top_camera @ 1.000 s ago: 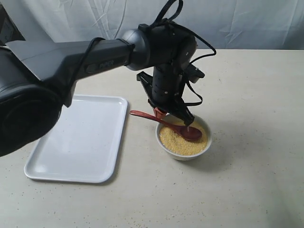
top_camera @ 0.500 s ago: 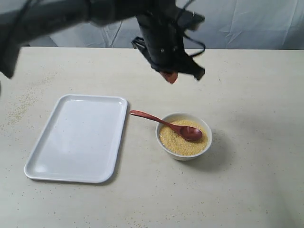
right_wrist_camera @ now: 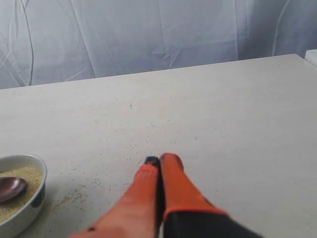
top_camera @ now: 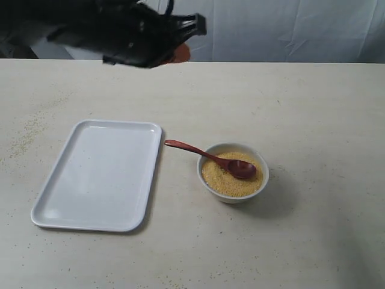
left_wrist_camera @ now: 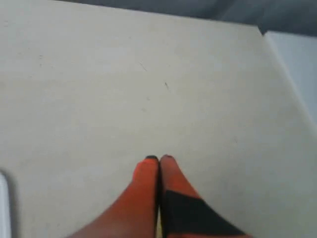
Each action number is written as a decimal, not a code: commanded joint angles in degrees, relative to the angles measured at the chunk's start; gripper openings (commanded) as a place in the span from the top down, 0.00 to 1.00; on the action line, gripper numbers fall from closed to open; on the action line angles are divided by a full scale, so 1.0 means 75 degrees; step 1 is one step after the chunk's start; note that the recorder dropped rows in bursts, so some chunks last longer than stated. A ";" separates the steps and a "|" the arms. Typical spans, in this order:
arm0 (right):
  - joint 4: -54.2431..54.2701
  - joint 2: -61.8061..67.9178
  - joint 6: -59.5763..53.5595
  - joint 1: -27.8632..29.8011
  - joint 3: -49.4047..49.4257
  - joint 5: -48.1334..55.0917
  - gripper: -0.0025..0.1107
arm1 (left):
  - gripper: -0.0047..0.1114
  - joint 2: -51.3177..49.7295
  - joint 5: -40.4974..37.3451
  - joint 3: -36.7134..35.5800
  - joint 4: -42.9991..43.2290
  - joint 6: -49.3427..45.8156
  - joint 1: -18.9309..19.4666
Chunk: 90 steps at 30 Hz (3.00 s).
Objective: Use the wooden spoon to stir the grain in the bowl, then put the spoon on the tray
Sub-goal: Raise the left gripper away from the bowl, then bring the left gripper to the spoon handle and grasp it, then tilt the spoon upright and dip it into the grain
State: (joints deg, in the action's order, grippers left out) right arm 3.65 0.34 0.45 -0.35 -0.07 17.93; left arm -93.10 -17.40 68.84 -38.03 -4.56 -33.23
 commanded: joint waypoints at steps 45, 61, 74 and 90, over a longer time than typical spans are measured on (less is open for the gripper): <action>-0.0029 -0.0046 -0.0061 0.0047 0.0010 -0.0064 0.98 | 0.54 -0.1901 1.0428 -0.5334 0.1735 1.0946 -0.2661; -0.0029 -0.0046 -0.0061 0.0047 0.0010 -0.0064 0.98 | 0.49 -0.3152 0.9902 -0.4500 0.3265 1.1834 -0.1673; -0.0029 -0.0046 -0.0061 0.0047 0.0010 -0.0064 0.98 | 0.96 -0.3406 1.0289 -0.4162 0.3220 1.1854 -0.1657; -0.0029 -0.0046 -0.0061 0.0047 0.0010 -0.0064 0.98 | 0.96 -0.3406 1.1648 -0.4162 0.3272 1.1854 -0.1657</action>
State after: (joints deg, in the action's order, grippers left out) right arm 3.65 0.34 0.45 -0.35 -0.07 17.93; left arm -118.43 69.03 37.57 -13.32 84.58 -45.81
